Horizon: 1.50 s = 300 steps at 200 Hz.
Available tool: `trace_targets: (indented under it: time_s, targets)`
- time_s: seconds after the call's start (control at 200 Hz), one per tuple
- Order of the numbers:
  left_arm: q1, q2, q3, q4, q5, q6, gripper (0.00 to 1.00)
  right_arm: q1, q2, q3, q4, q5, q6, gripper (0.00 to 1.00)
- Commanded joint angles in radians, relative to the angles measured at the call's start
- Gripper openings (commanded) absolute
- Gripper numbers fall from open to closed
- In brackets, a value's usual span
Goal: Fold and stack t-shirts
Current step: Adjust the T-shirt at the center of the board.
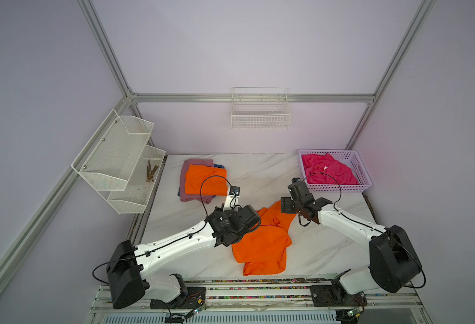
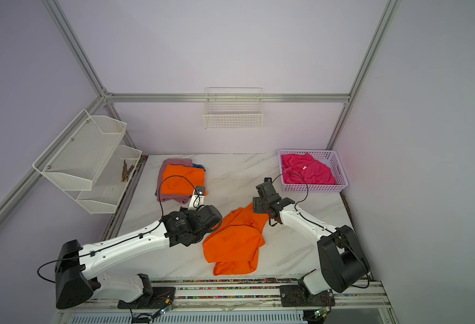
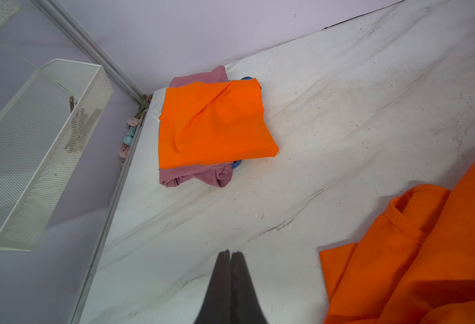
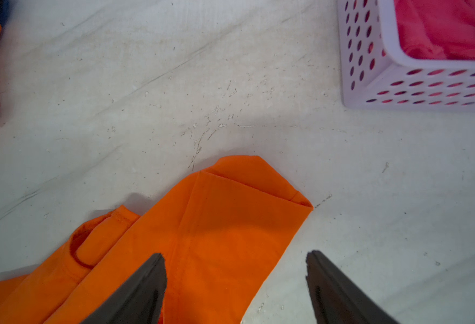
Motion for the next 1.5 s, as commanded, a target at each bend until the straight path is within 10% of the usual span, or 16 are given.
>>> trace_targets:
  time_s: [0.0,0.11,0.365,0.645,0.74,0.825,1.495]
  targets:
    - [0.004,-0.134,-0.108,0.295,0.256,0.172,0.0,0.005,-0.005,-0.009,0.0,-0.016,-0.006,0.83]
    - [0.017,-0.187,-0.178,0.37,0.422,0.227,0.0,0.008,0.007,0.003,-0.001,-0.046,-0.021,0.83]
    - [-0.029,0.053,0.07,-0.086,0.106,0.075,0.0,0.008,-0.012,-0.012,0.006,-0.036,-0.011,0.79]
    - [0.022,-0.23,-0.236,0.321,0.256,0.108,0.15,0.009,-0.005,-0.023,0.037,-0.089,-0.047,0.55]
    - [0.027,-0.238,-0.209,0.268,0.24,0.145,0.19,0.009,-0.005,-0.035,0.056,-0.083,-0.049,0.64]
    - [0.029,-0.207,-0.177,0.204,0.239,0.112,0.42,0.009,0.024,-0.021,0.046,-0.052,-0.041,0.71]
    - [0.03,-0.07,-0.295,0.302,0.442,0.029,0.48,0.009,0.309,0.105,0.068,-0.093,-0.073,0.63]
